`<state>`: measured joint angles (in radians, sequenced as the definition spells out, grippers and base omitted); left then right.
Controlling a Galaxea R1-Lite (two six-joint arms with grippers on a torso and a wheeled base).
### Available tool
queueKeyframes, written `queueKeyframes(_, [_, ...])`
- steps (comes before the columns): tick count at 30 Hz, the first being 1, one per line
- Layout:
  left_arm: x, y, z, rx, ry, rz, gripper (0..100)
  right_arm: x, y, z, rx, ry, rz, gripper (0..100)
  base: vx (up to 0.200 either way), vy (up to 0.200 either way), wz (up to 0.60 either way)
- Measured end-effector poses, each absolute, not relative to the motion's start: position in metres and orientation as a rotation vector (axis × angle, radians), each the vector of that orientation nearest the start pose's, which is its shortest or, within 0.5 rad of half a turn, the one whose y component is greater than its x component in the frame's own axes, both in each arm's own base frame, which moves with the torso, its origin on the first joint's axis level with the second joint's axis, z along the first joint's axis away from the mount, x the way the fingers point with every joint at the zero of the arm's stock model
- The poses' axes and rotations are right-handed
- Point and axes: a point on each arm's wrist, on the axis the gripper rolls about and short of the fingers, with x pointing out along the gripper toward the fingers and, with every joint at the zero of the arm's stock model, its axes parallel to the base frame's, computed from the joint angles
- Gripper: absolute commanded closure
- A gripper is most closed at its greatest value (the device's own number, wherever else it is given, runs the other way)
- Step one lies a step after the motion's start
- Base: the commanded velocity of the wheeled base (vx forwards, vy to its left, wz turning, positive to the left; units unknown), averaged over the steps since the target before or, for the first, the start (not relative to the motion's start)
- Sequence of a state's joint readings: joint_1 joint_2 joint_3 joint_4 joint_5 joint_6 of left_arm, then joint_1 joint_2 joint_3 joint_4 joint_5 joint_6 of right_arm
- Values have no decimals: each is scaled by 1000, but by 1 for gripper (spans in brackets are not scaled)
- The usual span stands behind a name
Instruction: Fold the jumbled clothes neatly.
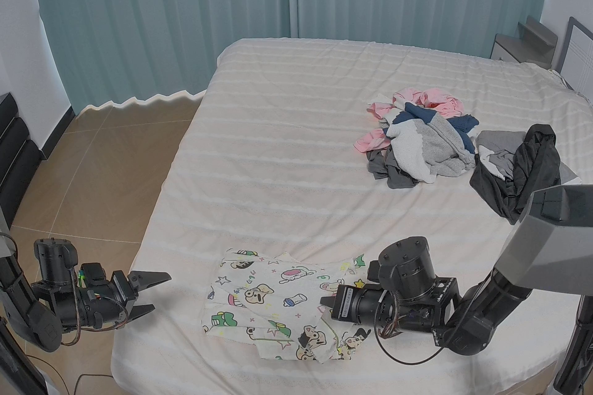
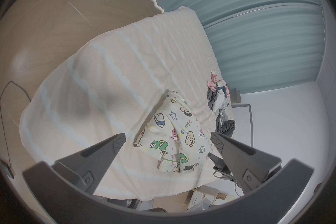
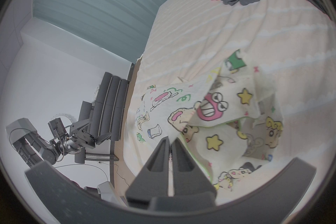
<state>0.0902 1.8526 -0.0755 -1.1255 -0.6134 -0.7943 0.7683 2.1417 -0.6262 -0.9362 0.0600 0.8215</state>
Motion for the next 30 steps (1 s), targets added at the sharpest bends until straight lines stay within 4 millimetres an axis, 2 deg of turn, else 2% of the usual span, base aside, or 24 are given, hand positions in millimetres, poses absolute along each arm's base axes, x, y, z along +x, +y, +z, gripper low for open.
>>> queueKeyframes(4, [200,5,42,-977,799,-234,0,241,223,31,557,855,507,100,0,0,0])
queueKeyframes(10, [201,5,41,-978,802,-233,0,255,212,39,594,829,496,100,0,0,0])
queueKeyframes(17, [201,5,41,-979,803,-232,0,262,209,36,606,838,495,100,0,0,0])
queueKeyframes(18, [201,5,40,-979,803,-232,0,261,209,34,602,846,493,0,0,0,0])
queueKeyframes(26, [201,5,40,-979,805,-232,0,245,220,20,559,922,522,0,0,0,0])
queueKeyframes(30, [201,5,40,-978,804,-232,0,244,225,15,554,930,530,0,0,0,0])
